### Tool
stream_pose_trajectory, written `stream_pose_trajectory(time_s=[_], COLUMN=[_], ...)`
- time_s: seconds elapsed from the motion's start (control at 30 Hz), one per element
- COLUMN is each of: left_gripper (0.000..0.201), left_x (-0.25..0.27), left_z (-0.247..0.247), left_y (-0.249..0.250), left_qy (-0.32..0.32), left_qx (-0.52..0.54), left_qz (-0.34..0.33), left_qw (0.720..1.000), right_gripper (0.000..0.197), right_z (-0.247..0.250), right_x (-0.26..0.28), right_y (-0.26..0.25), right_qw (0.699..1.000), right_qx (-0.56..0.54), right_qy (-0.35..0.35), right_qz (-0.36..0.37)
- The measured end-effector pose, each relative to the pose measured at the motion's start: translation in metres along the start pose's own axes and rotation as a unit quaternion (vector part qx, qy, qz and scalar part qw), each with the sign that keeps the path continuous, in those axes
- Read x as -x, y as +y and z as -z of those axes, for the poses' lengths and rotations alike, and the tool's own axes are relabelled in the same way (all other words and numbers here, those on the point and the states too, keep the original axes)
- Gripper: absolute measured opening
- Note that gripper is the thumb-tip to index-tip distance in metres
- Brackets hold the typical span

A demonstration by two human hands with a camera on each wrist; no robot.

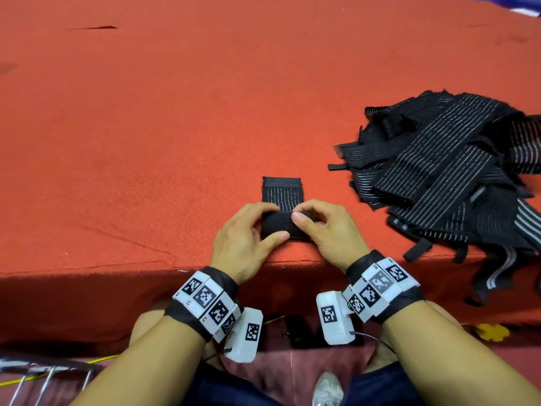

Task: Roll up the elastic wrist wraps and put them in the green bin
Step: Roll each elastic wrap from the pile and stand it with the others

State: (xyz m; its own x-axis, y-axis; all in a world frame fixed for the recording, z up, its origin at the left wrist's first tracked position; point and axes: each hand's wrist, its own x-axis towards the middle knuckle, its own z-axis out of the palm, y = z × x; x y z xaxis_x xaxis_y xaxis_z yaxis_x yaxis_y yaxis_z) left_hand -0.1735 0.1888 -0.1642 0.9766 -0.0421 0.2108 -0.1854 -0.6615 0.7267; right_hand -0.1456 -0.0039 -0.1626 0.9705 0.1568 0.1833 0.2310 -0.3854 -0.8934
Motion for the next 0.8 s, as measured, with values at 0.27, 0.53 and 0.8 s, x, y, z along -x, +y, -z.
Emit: stream_pose_trajectory(time_s=[0.27,0.53,0.8], left_gripper=[0.029,0.03,0.026], left_x=[-0.0052,-0.0029,-0.0064], left_z=[-0.0007,-0.003,0.0009], left_y=[0.0021,-0.001,0.0039], left_qy=[-0.002,-0.01,-0.035], left_qx=[-0.017,-0.025,-0.046], left_qz=[0.02,-0.014,0.031], left_qw=[1.0,1.0,0.998], right_gripper=[0.006,0.008,0.015], right_z=[-0.0012,0.0017,-0.0013], right_x=[-0.0002,-0.0008,-0.001], right_y=[0.0034,-0.0017,0.0049], right_qw=[1.0,0.998,1.0], right_qx=[0.004,0.055,0.02], right_qy=[0.02,-0.006,0.002], right_qz=[0.0,-0.015,0.013])
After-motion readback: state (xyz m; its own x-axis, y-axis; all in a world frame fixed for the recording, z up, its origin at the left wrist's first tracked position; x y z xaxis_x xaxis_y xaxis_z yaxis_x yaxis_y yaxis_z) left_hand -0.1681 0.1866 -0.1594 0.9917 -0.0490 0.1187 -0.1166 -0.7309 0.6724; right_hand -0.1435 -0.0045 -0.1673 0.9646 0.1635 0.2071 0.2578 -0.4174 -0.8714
